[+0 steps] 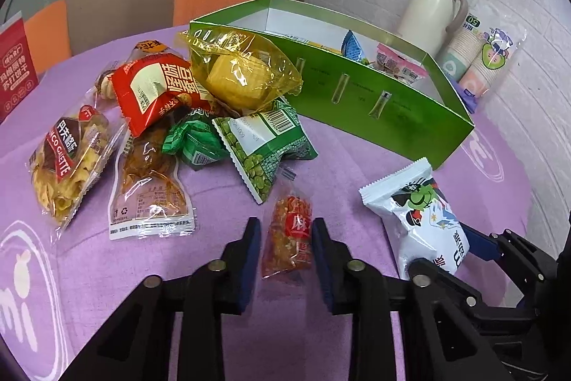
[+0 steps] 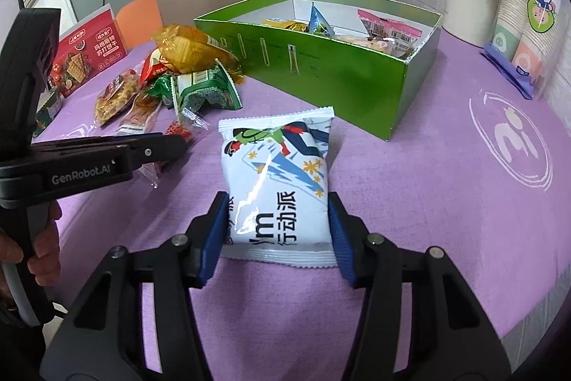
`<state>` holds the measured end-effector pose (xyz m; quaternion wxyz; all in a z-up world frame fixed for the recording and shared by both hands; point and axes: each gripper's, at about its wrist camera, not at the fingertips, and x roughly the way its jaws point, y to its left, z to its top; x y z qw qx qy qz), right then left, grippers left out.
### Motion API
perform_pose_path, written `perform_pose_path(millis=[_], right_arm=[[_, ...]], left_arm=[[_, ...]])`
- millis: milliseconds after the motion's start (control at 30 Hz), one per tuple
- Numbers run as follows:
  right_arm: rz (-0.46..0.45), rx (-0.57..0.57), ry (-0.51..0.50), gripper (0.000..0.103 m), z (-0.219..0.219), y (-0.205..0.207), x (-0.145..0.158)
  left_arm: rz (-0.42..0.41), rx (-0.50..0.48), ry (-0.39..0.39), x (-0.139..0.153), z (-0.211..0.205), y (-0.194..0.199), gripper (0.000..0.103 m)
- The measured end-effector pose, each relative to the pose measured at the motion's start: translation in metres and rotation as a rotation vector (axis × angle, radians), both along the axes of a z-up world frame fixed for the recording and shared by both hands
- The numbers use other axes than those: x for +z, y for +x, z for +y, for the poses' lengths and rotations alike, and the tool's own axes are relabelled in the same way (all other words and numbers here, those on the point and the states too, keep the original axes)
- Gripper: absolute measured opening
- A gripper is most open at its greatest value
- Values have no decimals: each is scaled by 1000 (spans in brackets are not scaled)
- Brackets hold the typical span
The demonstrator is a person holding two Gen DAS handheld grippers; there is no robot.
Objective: Organize snacks
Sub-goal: 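Grasp the white bag with the right tool while the left tool grasps the red spicy strip pack, then carry the white bag and red pack into the box and release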
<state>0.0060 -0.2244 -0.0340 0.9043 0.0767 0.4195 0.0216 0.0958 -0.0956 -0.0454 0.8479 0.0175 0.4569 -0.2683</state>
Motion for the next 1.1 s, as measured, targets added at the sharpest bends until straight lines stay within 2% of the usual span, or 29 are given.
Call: perform_pose_path(millis=[100, 267, 567, 800, 1100], right_arm=[[-4, 8, 13, 53, 0, -2, 2], [-54, 31, 30, 52, 2, -10, 21], [-203, -12, 13, 52, -21, -6, 73], [-226, -70, -9, 52, -51, 28, 80], [-187, -79, 11, 52, -85, 90, 70]], left_arm=[[30, 23, -42, 0, 8, 1, 25], [25, 33, -69, 8, 16, -7, 24], [-130, -30, -146, 81, 16, -27, 24], [-194, -64, -159, 119, -13, -5, 24], [-177, -45, -140, 120, -55, 59, 24]])
